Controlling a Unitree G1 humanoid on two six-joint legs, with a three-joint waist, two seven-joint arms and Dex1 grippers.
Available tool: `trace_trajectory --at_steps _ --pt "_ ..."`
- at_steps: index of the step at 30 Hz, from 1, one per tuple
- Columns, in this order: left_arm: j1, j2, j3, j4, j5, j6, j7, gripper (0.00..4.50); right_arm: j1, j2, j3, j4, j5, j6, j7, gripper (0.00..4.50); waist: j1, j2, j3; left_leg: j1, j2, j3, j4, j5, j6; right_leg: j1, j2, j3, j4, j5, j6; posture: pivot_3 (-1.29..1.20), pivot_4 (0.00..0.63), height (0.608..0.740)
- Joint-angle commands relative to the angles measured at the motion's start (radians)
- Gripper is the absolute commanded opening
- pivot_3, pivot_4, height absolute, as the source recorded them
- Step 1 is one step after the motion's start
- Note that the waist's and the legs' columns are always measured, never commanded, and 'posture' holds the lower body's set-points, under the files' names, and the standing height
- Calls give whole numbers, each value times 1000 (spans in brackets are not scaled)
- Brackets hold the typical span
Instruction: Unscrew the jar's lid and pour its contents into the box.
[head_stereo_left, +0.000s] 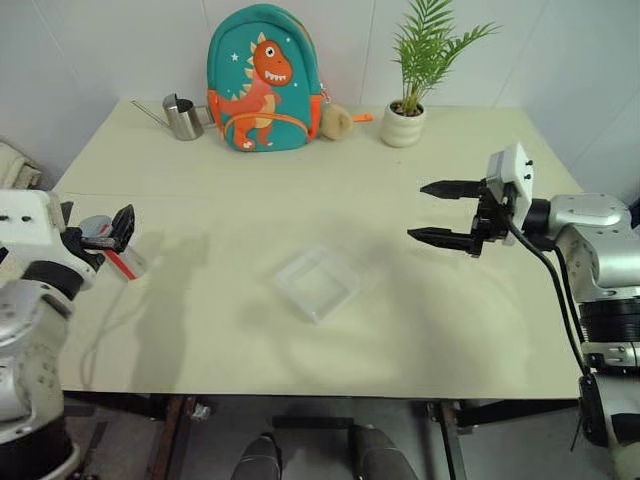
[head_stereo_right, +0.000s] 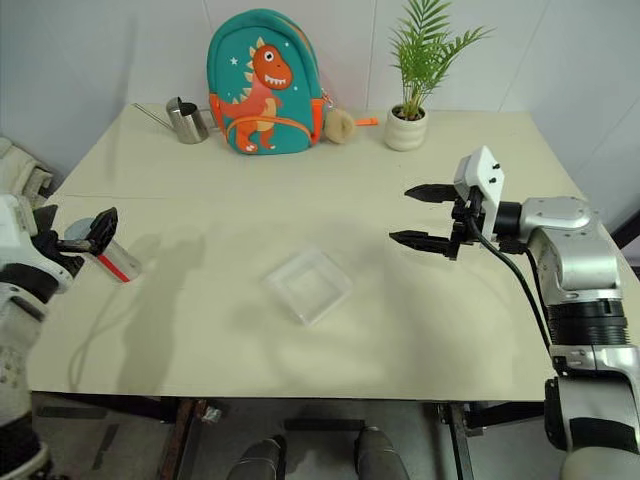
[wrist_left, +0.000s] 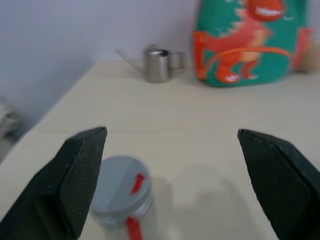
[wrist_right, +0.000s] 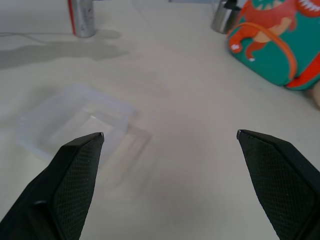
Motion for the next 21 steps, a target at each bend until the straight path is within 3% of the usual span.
trace_trajectory --at_steps 1,9,21 --pt "54 -48 28 -120 65 16 100 4461 -56 14 2 72 -15 -60 41 4500 -3 0 0 0 0 0 1 0 0 0 0 0 0 1 0 0 150 740" --pt "194 -251 32 -147 163 -81 218 4461 -113 73 26 175 -46 -130 68 4500 -3 0 0 2 0 0 7 0 0 4 1 1 -1 3 0 0 150 740" --pt "94 -286 -157 171 256 -294 200 4461 -141 141 14 196 -73 -182 42 4500 -2 0 0 1 0 0 7 2 0 6 1 1 -4 4 1 0 150 740"
